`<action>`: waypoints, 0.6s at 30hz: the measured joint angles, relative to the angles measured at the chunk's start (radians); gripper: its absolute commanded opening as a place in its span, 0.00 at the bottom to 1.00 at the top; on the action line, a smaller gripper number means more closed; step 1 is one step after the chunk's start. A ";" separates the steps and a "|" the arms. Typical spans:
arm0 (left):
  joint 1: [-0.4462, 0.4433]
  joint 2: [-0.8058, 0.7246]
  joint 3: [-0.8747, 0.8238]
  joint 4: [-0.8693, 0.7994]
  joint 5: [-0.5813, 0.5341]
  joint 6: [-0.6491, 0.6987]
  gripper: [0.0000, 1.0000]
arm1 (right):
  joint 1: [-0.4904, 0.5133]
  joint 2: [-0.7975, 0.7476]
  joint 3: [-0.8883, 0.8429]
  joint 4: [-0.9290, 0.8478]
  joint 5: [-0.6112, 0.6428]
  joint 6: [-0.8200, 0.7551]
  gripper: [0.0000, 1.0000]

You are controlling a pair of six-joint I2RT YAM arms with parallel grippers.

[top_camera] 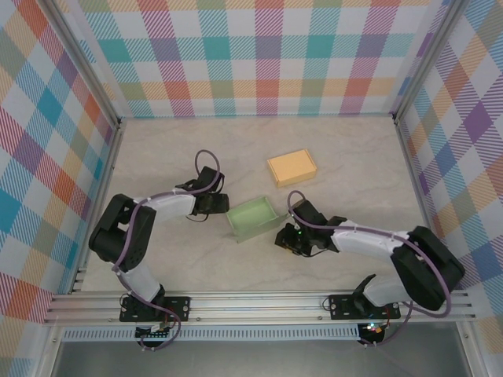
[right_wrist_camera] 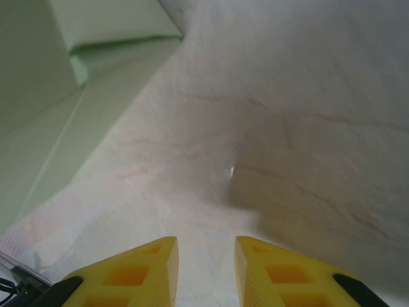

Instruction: Fold the paper box

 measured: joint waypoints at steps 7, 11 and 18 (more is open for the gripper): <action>-0.045 -0.130 -0.142 0.042 0.056 -0.079 0.53 | -0.090 0.117 0.018 0.153 -0.067 -0.006 0.30; -0.107 -0.197 -0.216 0.076 0.064 -0.139 0.53 | -0.135 0.172 0.070 0.172 -0.084 -0.040 0.30; -0.286 -0.259 -0.288 0.138 0.027 -0.267 0.53 | -0.241 0.324 0.233 0.174 -0.161 -0.144 0.31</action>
